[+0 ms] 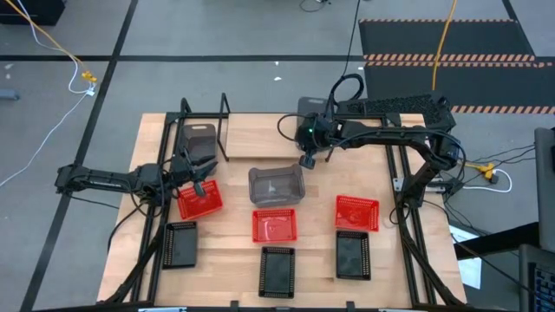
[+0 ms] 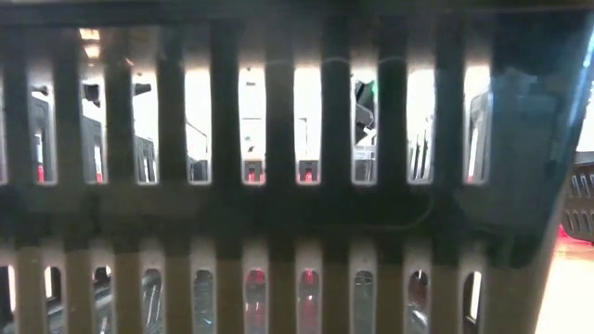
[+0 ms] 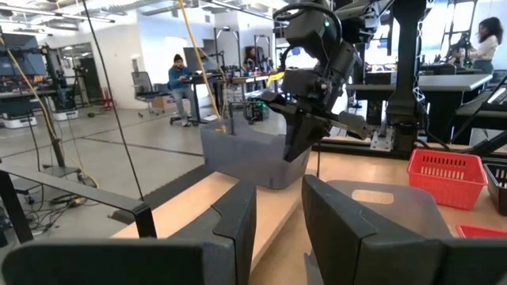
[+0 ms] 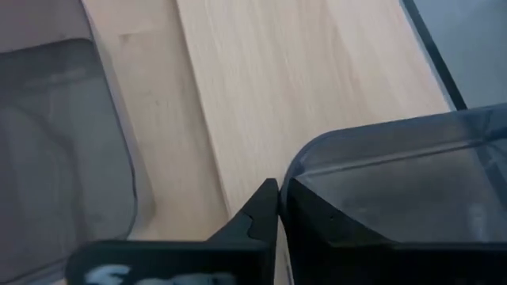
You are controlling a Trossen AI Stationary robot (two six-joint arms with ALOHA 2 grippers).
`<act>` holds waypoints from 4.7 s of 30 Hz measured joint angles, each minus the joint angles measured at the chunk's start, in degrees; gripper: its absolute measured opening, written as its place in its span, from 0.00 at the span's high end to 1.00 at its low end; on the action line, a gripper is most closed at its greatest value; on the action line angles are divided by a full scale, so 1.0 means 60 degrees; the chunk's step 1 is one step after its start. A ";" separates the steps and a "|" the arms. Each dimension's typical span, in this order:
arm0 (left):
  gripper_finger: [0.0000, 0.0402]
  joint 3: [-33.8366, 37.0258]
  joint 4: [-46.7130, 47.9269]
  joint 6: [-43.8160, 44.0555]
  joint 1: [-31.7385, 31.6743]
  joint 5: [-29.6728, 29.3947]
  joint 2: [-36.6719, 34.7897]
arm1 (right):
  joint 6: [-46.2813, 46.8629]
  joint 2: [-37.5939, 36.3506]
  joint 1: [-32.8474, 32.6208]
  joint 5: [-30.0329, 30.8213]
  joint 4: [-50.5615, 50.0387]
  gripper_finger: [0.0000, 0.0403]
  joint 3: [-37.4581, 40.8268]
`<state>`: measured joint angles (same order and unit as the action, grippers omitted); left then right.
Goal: Stack baskets on shelf by color
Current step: Put the right transparent black bin on the shelf, then stack the bottom transparent black bin on top of the transparent black bin on the shelf
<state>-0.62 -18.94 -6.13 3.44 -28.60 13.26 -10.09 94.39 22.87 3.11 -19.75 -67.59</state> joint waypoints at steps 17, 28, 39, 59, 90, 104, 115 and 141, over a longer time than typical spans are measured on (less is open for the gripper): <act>0.74 0.0000 0.0004 0.0000 0.0000 -0.0004 0.0000 | -0.0234 0.0004 -0.0073 -0.0270 0.0260 0.84 0.0044; 0.74 0.0000 -0.0011 0.0004 -0.0001 -0.0007 0.0000 | -0.0483 0.0004 -0.0080 -0.1305 0.0505 0.97 0.0047; 0.74 0.0000 -0.0015 -0.0034 -0.0003 -0.0007 0.0000 | -0.0262 0.0004 -0.0058 -0.0896 0.0848 0.95 0.0051; 0.74 0.0000 -0.0082 -0.0040 -0.0002 -0.0007 0.0000 | -0.0999 -0.1140 -0.0254 -0.0798 0.0735 0.68 0.0055; 0.74 0.0000 -0.0353 0.0022 0.0000 -0.0004 -0.0004 | -0.9424 -0.1074 -0.3757 0.1498 -0.2352 0.71 0.0051; 0.74 0.0000 -0.0364 0.0029 0.0000 -0.0002 -0.0002 | -1.1524 -0.0351 -0.3300 0.1271 -0.0704 0.71 0.0831; 0.74 0.0004 -0.0357 -0.0027 0.0000 -0.0004 0.0044 | -1.2150 0.1012 -0.3260 0.1955 -0.0420 0.74 0.0838; 0.74 0.0004 -0.0393 -0.0073 -0.0011 -0.0041 0.0047 | -0.6749 -0.2067 -0.4820 0.1733 0.1547 1.00 0.0458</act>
<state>-0.60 -21.30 -6.57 3.38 -28.85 13.54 -50.58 81.98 -6.05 13.51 -10.47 -64.85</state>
